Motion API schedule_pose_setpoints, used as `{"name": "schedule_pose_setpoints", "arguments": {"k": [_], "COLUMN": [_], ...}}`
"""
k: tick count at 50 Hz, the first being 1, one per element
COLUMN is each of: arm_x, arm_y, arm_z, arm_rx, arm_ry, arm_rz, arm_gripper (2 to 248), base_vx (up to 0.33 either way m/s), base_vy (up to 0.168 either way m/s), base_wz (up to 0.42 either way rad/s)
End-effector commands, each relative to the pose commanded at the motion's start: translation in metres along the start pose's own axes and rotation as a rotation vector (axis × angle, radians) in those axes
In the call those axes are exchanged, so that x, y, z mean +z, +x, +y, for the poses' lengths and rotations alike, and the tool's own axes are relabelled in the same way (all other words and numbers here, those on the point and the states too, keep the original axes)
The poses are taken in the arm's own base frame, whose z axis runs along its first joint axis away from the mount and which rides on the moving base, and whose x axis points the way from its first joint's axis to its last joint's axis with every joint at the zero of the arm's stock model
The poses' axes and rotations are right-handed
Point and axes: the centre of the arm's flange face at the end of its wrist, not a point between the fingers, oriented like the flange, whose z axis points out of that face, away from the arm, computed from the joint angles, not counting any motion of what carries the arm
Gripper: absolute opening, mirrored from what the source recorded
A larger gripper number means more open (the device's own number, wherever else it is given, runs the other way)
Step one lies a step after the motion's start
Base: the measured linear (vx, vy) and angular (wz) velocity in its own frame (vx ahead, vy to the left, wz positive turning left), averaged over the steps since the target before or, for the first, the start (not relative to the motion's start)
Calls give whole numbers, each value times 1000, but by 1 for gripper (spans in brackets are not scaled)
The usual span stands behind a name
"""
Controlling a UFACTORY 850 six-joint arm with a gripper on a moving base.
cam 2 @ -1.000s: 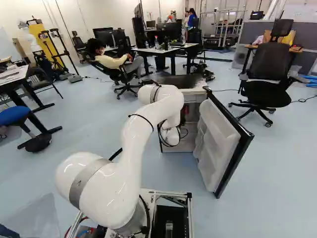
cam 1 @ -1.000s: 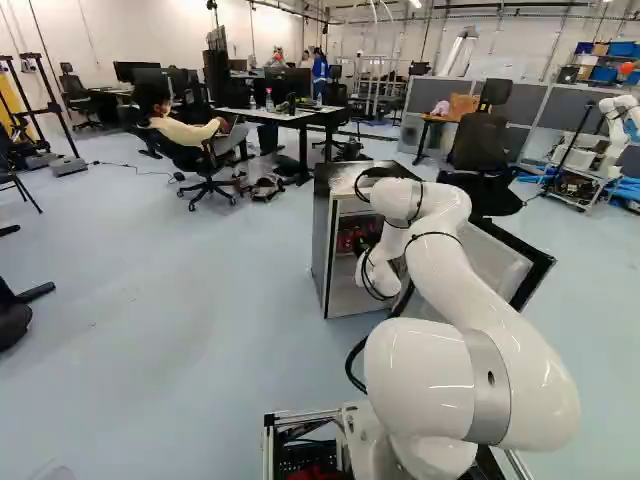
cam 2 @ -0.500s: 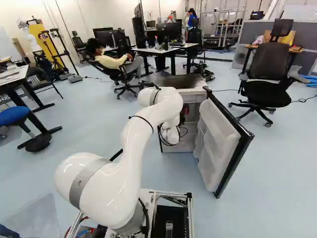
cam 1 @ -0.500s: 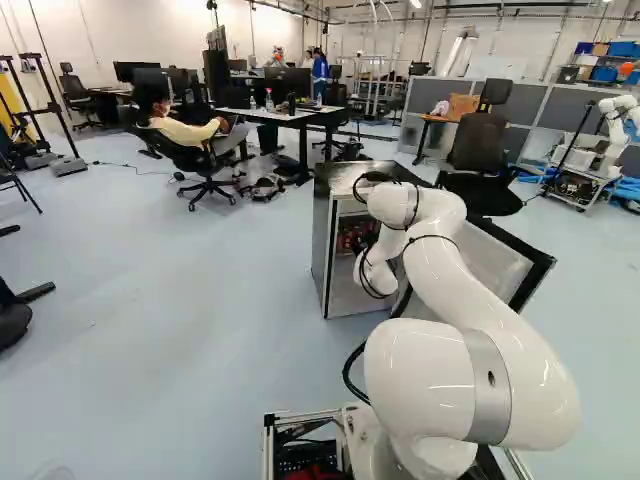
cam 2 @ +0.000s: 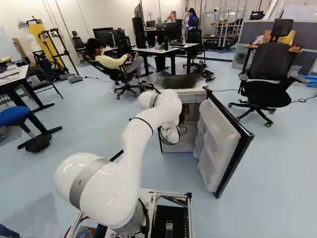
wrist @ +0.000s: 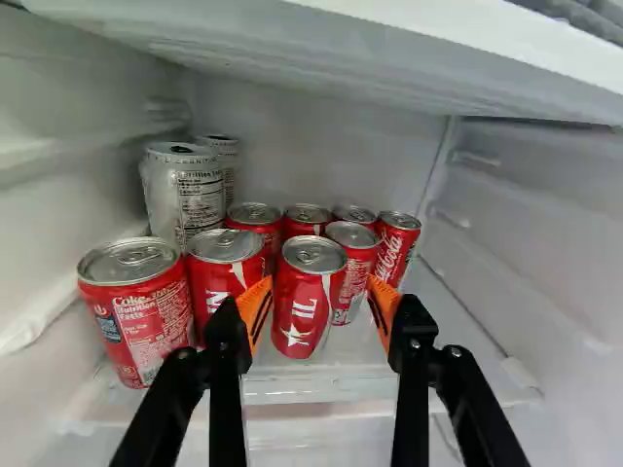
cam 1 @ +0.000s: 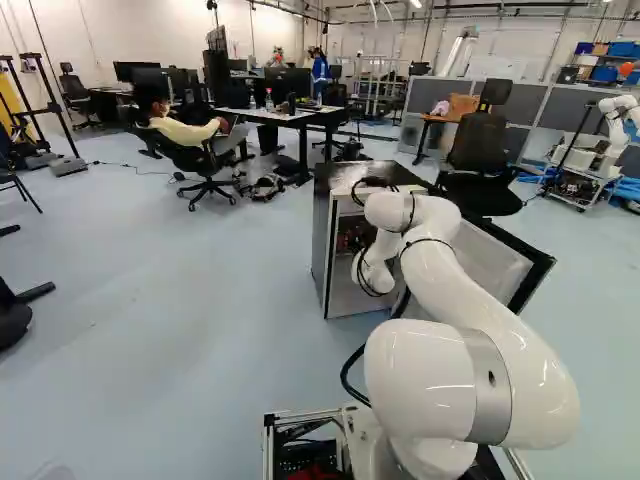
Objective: Grab a drink from the fridge
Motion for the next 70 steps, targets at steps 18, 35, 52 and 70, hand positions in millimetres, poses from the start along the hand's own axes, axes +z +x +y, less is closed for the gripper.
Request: {"name": "schedule_pose_setpoints", "arguments": {"k": [18,35,52,70], "arm_x": [12,12,12,9], "arm_y": [-3,-3,-3,0], "arm_z": [-4,-4,-4,-5], "arm_rx": [-7,-7,-7,-5], "arm_ry": [4,4,4,6], "arm_rz": [25,25,25,19], "arm_gripper": [153,153,94,94], "base_vx": [0,0,0,0], "base_vy": [0,0,0,0], "base_wz": [0,0,0,0]}}
